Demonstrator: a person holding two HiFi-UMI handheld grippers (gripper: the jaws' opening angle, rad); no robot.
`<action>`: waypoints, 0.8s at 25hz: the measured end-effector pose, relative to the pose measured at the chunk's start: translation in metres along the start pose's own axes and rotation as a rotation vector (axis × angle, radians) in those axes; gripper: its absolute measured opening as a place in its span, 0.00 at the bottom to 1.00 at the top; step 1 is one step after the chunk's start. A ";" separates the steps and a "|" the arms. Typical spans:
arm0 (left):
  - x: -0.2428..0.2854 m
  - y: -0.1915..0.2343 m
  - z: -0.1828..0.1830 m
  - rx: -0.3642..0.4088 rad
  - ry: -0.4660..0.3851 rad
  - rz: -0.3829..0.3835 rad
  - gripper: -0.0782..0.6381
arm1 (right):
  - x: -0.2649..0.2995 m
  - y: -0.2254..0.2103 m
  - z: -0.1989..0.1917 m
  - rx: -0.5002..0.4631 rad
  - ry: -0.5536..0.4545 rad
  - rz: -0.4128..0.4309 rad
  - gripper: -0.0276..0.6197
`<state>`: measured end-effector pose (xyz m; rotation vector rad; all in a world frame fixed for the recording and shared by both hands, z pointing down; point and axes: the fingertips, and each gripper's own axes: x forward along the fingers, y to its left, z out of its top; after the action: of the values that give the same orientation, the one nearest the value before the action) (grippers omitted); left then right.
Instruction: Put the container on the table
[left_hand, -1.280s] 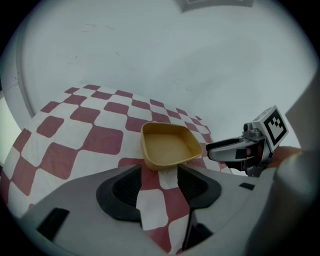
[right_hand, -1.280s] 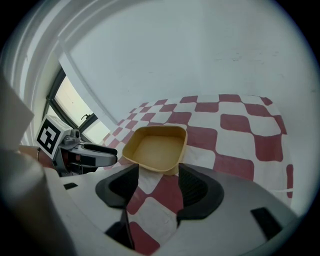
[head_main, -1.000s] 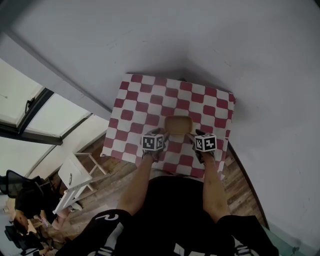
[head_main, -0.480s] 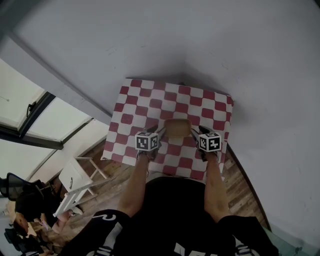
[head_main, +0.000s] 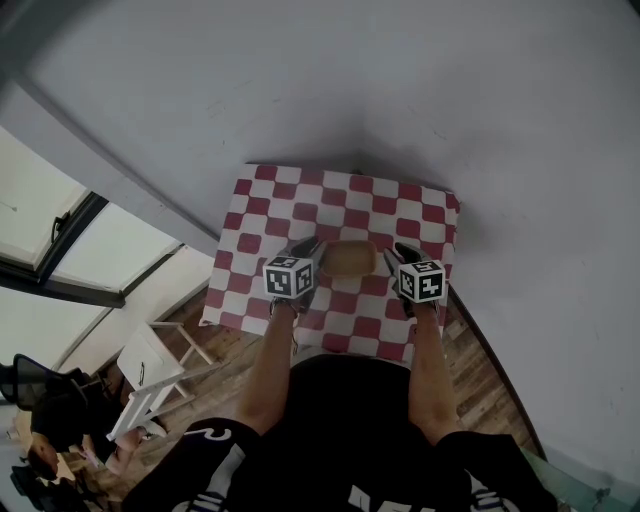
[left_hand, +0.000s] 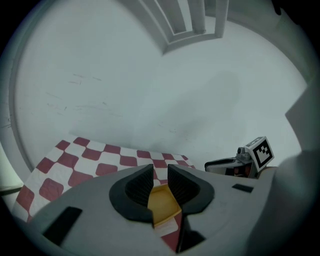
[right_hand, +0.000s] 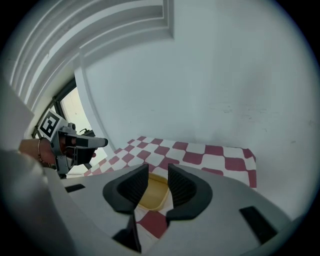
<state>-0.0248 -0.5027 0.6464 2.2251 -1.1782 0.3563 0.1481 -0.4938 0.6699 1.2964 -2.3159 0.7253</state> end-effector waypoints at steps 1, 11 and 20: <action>0.000 -0.003 0.004 0.008 -0.009 -0.007 0.25 | -0.002 0.000 0.004 -0.005 -0.009 -0.003 0.25; -0.008 -0.012 0.032 0.083 -0.078 0.000 0.21 | -0.015 -0.003 0.032 -0.034 -0.070 -0.024 0.17; -0.025 -0.002 0.050 0.096 -0.170 0.016 0.15 | -0.017 0.003 0.045 -0.059 -0.110 -0.040 0.08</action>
<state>-0.0392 -0.5153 0.5940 2.3689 -1.2917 0.2378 0.1506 -0.5082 0.6243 1.3836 -2.3707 0.5818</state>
